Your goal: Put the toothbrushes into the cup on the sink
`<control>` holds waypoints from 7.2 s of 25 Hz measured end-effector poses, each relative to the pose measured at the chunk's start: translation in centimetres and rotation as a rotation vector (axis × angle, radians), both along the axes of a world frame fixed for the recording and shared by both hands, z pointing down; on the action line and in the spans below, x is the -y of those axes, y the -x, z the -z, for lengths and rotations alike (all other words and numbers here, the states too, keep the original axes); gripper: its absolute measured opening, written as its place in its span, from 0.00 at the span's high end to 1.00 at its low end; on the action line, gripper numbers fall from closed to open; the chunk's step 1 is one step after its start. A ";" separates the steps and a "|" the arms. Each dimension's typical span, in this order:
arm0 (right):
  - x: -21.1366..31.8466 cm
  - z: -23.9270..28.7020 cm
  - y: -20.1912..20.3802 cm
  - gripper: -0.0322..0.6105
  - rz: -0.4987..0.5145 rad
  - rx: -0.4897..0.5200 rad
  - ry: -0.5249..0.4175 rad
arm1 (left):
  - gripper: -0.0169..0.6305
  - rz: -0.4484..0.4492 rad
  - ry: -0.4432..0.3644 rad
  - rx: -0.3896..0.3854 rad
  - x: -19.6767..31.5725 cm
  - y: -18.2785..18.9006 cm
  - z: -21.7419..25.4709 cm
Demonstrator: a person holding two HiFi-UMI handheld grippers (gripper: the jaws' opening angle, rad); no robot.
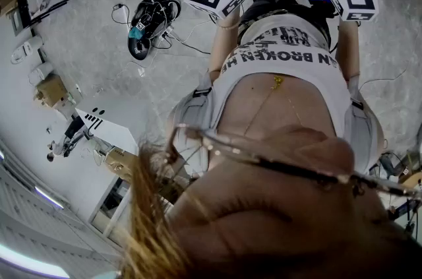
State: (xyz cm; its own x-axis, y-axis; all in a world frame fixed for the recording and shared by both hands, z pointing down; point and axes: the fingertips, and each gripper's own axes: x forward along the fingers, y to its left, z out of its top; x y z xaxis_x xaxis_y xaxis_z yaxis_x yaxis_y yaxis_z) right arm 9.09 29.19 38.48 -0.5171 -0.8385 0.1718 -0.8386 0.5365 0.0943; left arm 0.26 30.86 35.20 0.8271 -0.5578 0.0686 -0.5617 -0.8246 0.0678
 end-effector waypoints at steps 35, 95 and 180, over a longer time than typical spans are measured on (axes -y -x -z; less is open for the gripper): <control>16.9 1.1 4.3 0.83 -0.084 0.080 -0.035 | 0.88 -0.041 -0.020 -0.017 18.1 5.2 0.6; 41.3 2.5 -0.4 0.83 -0.028 0.053 -0.077 | 0.88 0.052 -0.025 0.009 41.3 0.9 1.1; 62.4 -13.4 -8.0 0.69 -0.495 -0.022 0.094 | 0.88 0.006 0.142 0.035 57.9 9.2 -4.6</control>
State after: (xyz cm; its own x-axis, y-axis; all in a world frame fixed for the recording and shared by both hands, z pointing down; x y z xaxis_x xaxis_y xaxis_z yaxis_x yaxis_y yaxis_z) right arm 17.06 -33.20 51.93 -0.0564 -0.9626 0.2648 -0.9930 0.0818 0.0856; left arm -8.96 -27.04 39.80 0.8197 -0.5451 0.1759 -0.5703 -0.8050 0.1635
